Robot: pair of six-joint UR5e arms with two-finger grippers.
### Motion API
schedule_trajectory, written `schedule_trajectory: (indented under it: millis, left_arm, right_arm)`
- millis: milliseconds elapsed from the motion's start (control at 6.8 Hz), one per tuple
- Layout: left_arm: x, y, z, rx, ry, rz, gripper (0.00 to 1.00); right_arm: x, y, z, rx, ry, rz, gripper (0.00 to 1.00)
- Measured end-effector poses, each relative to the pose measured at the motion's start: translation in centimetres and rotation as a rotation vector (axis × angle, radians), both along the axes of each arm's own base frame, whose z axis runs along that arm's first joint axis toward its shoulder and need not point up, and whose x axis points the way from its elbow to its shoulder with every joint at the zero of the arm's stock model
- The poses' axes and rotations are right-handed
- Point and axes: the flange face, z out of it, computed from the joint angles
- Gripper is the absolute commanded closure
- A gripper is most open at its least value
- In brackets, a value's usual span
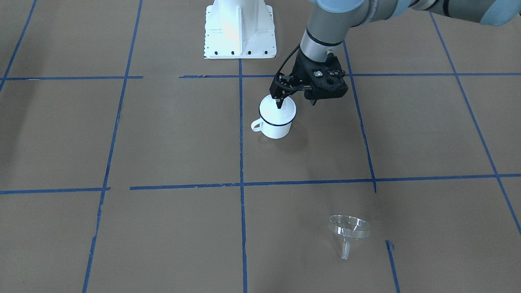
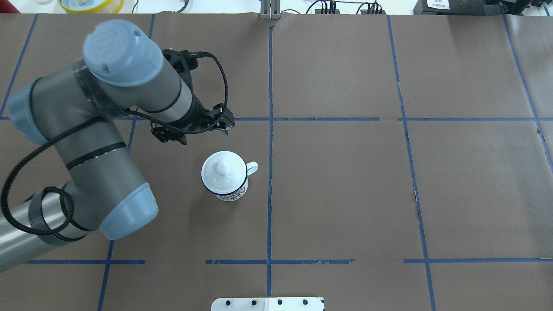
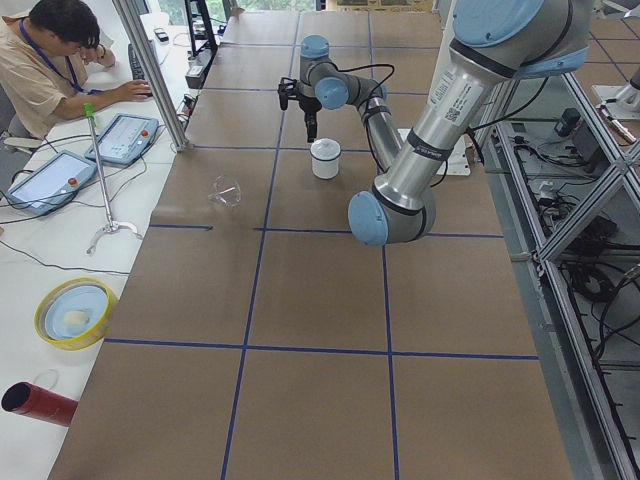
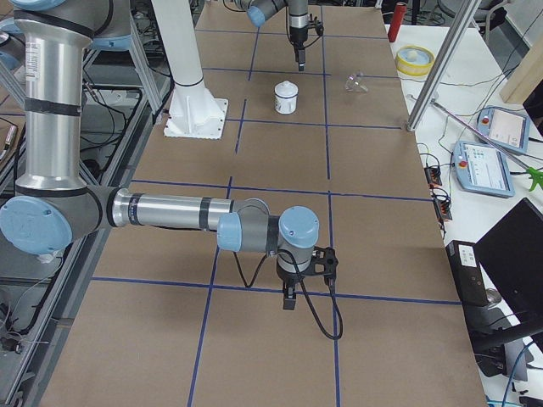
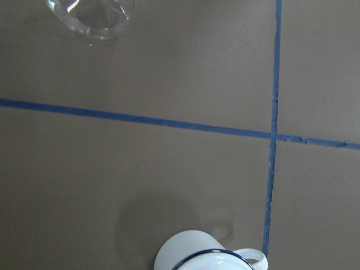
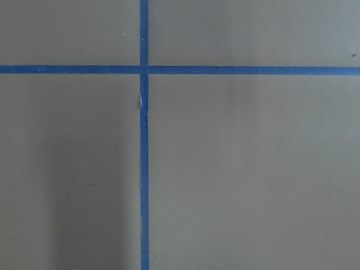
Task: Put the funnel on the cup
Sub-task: 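Move the left gripper over the white lid on the mug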
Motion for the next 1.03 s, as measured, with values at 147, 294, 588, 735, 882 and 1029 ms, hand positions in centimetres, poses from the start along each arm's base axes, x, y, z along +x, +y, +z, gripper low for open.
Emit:
schedule_trajectory:
  millis: [147,294,588,735,882,1029]
  left_arm:
    - [2.1,0.8,0.2,-0.017,-0.037,-0.015,0.00]
    - [3.2,1.2,0.4,-0.024,-0.054,-0.016,0.01]
    - [4.5,1.9,0.7,-0.023,-0.070,-0.009,0.27]
    - [5.3,2.3,0.9,-0.021,-0.080,-0.003,0.28]
    - [5.8,2.4,1.2,-0.023,-0.087,0.002,0.28]
    - [6.1,2.5,1.4,-0.022,-0.089,0.007,0.28]
  right_arm:
    - [0.0,0.0,0.0,0.000,0.000,0.000,0.00]
    - [0.0,0.0,0.0,0.000,0.000,0.000,0.00]
    - [0.0,0.0,0.0,0.000,0.000,0.000,0.00]
    - [0.0,0.0,0.0,0.000,0.000,0.000,0.00]
    - [0.0,0.0,0.0,0.000,0.000,0.000,0.00]
    - [0.0,0.0,0.0,0.000,0.000,0.000,0.00]
